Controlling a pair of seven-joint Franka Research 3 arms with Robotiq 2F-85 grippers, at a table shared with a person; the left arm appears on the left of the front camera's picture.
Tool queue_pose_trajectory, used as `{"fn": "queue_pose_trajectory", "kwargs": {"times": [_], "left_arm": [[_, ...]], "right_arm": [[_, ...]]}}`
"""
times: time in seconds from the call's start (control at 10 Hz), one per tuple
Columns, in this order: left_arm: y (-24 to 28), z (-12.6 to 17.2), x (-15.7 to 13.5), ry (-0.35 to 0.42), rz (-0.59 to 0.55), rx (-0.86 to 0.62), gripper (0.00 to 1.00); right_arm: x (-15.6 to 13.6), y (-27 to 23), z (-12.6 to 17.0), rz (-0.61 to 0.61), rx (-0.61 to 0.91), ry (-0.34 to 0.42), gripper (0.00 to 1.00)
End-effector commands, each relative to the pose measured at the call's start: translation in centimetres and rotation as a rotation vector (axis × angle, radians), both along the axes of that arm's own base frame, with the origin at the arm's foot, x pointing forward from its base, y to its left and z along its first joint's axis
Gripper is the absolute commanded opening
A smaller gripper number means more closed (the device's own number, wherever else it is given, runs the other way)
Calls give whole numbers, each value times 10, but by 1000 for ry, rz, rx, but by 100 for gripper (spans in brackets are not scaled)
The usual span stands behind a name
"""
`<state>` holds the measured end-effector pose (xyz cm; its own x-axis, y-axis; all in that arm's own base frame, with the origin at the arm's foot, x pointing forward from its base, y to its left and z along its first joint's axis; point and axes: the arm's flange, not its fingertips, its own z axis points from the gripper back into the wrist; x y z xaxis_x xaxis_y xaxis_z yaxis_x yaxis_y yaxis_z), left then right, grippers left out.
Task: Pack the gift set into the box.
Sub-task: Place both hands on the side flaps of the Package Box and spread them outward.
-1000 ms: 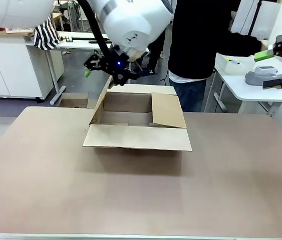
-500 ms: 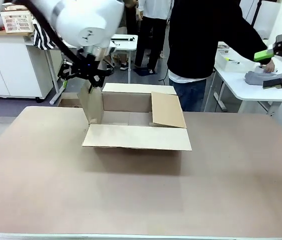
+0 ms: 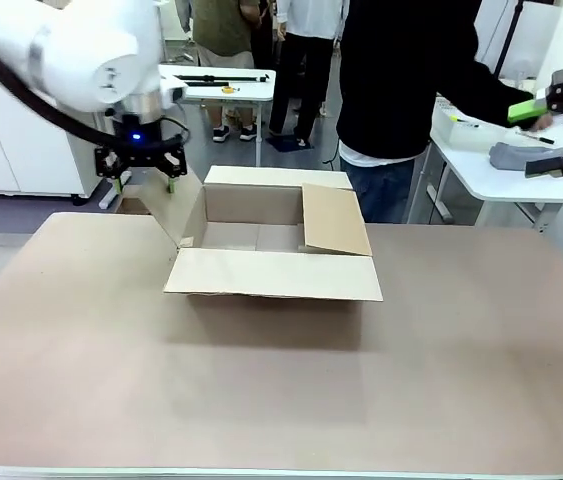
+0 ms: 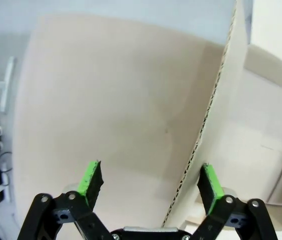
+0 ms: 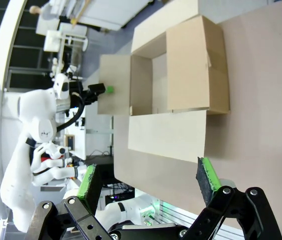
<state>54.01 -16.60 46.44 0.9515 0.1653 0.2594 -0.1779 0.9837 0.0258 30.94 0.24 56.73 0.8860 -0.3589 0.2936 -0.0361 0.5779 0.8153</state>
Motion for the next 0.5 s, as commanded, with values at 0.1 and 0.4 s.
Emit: {"fn": "queue_pose_trajectory", "kwargs": {"times": [0.1,0.4], "left_arm": [[40,-14,-5,0,-171,-274,100],[16,-4,2,-1,-19,-73,100]], "right_arm": [[3,1,0,15,19,-28,100],[3,1,0,15,19,-28,100]]}}
